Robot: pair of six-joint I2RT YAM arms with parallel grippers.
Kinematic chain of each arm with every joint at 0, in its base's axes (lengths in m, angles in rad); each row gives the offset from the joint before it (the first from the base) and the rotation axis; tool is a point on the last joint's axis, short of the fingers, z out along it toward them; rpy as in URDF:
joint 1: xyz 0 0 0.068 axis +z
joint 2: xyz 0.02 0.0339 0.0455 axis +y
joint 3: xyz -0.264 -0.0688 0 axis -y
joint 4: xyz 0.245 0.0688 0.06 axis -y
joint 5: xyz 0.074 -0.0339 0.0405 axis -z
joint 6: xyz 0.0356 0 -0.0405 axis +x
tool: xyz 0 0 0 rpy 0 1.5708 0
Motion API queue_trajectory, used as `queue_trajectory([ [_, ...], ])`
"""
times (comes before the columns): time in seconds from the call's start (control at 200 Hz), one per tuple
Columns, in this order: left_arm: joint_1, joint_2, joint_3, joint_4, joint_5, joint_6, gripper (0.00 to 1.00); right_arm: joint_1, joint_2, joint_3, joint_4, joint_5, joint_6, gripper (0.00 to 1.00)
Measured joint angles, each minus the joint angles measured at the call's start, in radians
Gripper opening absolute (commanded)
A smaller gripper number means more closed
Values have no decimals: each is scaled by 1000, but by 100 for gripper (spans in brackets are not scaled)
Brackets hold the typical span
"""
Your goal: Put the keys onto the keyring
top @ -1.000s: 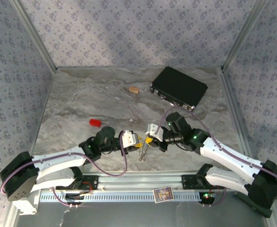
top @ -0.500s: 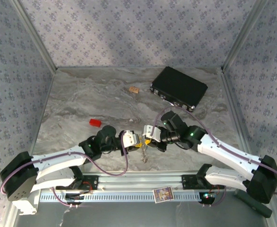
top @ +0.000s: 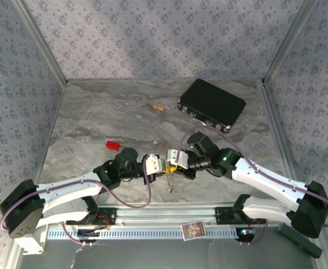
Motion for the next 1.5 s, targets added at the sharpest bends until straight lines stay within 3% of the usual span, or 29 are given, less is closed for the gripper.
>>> queue_trajectory([
  [0.205, 7, 0, -47, 88, 0, -36, 0, -93, -97, -121, 132, -82, 95, 33],
  [0.425, 10, 17, -100, 221, 0, -81, 0, -96, -96, -181, 192, -121, 164, 32],
  [0.909, 11, 27, -109, 256, 0, -100, 0, -96, -82, -187, 227, -146, 192, 0],
  [1.254, 13, 25, -123, 285, 1, -126, 0, -96, -35, -193, 256, -146, 197, 0],
  [1.394, 14, 26, -128, 293, 1, -133, 0, -96, -30, -215, 303, -146, 213, 26],
  [1.499, 14, 26, -129, 309, 2, -139, 0, -96, -68, -252, 332, -142, 229, 31],
])
